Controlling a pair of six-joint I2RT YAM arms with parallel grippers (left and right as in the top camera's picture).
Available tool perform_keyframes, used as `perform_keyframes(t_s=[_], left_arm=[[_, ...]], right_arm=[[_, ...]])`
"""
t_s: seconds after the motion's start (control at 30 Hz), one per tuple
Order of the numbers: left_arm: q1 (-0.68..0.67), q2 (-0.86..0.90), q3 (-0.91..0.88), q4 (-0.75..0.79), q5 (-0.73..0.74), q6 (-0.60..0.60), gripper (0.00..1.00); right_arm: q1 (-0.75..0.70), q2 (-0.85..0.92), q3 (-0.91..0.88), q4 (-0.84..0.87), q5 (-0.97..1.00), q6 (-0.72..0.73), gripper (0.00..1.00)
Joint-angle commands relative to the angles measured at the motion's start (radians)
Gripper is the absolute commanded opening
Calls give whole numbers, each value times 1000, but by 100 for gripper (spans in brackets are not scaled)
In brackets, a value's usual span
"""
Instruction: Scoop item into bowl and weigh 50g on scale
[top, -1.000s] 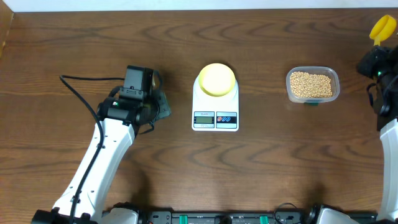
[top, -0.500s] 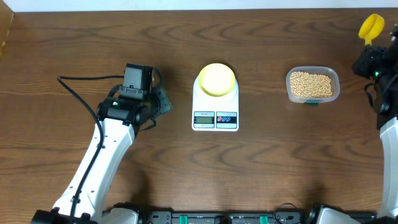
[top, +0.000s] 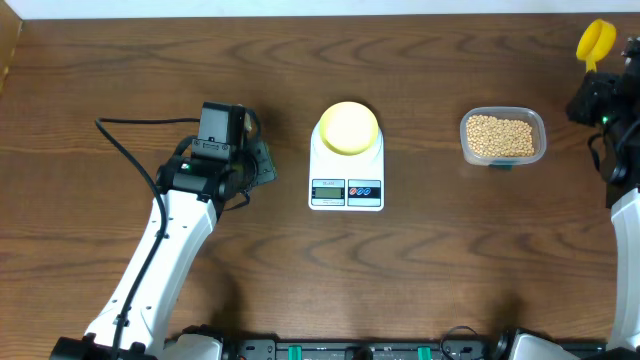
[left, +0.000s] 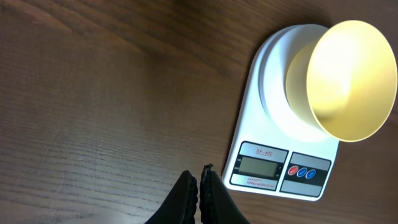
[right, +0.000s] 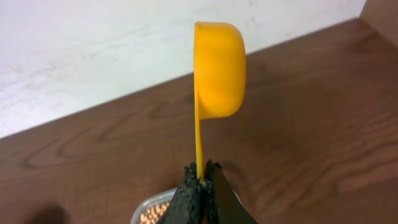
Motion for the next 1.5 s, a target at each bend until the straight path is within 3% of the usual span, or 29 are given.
perform_keyframes(t_s=[0.0, 0.5, 0.9, 1.17, 1.27, 1.47], left_arm=[[4, 4, 23, -3, -2, 29, 7], [4, 4, 22, 7, -7, 29, 8], [4, 4, 22, 27, -5, 23, 7], [4, 4, 22, 27, 29, -256, 7], [3, 4, 22, 37, 144, -237, 7], [-50, 4, 22, 47, 261, -76, 7]], right_arm=[[-6, 5, -4, 26, -11, -6, 1], [-64, 19, -4, 35, -18, 69, 1], [-64, 23, -4, 76, -354, 77, 1], [-64, 23, -4, -72, -389, 168, 1], [-64, 23, -4, -122, -393, 219, 1], [-64, 24, -4, -231, -376, 296, 1]])
